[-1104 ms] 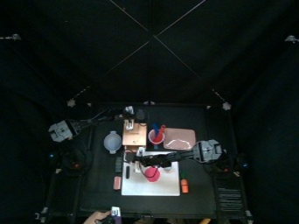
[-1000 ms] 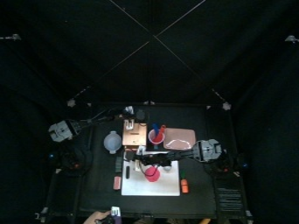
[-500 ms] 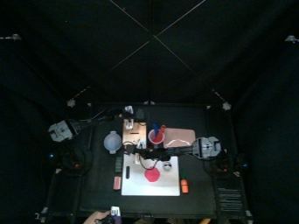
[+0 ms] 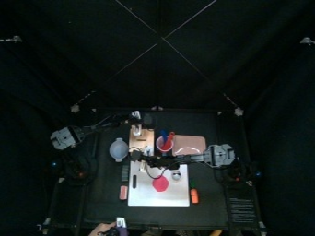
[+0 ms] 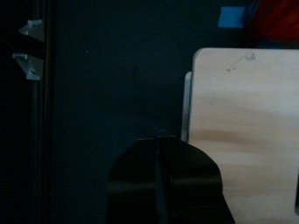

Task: Get the cutter from the drawer then cut the dough then place the extra dough in the bowl
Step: Cut the dough

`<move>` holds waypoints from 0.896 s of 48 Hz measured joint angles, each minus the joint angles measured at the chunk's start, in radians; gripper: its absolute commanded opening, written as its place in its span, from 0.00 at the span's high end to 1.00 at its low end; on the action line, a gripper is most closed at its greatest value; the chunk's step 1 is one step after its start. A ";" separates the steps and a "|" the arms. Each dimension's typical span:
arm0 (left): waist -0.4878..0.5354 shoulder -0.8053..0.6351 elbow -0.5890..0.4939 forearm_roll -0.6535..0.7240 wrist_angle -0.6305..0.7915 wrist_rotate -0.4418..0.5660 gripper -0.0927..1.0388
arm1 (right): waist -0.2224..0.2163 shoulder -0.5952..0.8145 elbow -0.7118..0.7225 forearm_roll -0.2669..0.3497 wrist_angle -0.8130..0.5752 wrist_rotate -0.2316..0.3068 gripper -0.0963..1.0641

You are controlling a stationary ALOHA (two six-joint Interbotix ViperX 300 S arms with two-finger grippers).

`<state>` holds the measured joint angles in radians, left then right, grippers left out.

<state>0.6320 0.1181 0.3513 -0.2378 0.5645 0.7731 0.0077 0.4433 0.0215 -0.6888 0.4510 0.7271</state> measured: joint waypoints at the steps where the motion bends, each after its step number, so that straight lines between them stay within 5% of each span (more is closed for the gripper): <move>1: 0.000 -0.005 0.000 -0.003 -0.002 -0.002 0.65 | 0.006 -0.005 0.000 0.002 0.006 0.000 0.78; 19: 0.000 -0.153 0.017 -0.087 -0.110 0.002 0.65 | 0.138 -0.161 0.034 -0.003 0.066 -0.002 0.77; 27: -0.015 -0.218 0.081 -0.167 -0.192 0.005 0.65 | 0.149 -0.273 0.121 -0.003 0.115 0.002 0.73; 43: -0.276 -0.370 0.308 -0.256 -0.523 -0.005 0.65 | 0.166 -0.469 0.348 0.084 0.193 0.006 0.48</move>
<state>0.3559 -0.2516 0.6596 -0.4939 0.0414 0.7685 0.1733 -0.0261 0.3697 -0.6044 0.6443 0.7332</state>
